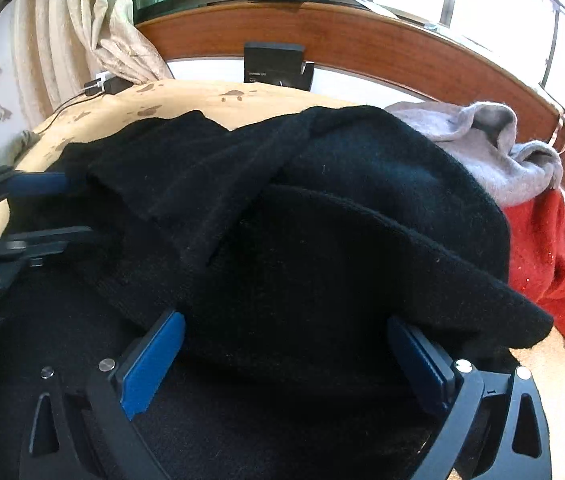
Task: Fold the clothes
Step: 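Lower the folded end, open the right gripper and smooth the garment, then grasp the black garment sleeve with the right gripper and lift it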
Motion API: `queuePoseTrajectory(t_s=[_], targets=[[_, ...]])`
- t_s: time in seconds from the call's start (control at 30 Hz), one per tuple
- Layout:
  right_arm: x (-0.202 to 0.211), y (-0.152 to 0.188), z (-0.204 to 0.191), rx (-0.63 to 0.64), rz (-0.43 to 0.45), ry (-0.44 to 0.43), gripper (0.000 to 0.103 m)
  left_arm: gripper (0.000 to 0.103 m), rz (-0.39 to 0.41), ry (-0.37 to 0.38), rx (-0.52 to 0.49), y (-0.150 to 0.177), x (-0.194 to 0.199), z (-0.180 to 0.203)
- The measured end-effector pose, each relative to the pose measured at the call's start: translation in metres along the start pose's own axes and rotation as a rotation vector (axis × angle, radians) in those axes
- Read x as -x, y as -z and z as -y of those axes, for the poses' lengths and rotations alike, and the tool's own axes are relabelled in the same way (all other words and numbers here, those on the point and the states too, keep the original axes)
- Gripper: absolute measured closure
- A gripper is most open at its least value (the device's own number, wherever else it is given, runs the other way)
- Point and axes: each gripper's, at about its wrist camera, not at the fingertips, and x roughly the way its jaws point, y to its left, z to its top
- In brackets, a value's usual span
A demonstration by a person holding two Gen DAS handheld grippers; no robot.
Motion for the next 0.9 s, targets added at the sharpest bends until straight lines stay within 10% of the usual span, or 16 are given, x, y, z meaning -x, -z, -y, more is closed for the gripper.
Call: queuePoseTrajectory(t_s=[0.27,0.37,0.63,0.9], targets=[[0.092,0.047,0.022,-0.176,0.165,-0.053,0.001,0.0,0.014,0.034,0.032,0.018,0.021,0.018],[0.152,0.094,0.036,-0.2,0.25,0.046,0.001,0.0,-0.012,0.056,0.042,0.023,0.015,0.023],[0.228,0.231,0.083,-0.435,0.147,0.298,0.003,0.0,-0.053,0.105,0.033,0.034,0.001,0.043],[0.218,0.276,0.092,-0.568,0.075,0.229,0.048,0.0,-0.067,0.102,0.019,0.038,-0.008,0.049]])
